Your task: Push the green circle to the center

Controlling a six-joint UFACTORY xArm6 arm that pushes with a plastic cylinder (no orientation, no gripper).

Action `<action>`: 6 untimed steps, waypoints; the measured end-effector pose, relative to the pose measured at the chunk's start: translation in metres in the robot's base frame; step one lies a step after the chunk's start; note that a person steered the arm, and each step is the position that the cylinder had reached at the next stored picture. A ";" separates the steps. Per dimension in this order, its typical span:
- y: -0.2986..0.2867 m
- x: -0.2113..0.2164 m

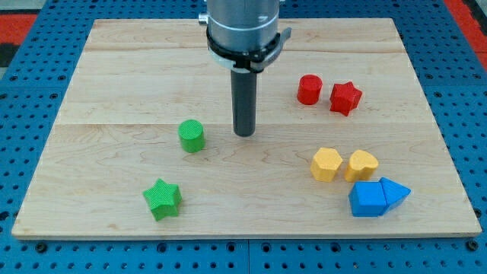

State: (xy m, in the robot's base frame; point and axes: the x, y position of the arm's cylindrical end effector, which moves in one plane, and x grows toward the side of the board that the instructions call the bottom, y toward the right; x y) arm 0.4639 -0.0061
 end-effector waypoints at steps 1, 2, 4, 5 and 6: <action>-0.037 0.027; -0.052 0.052; -0.063 -0.005; -0.065 -0.002; -0.101 0.000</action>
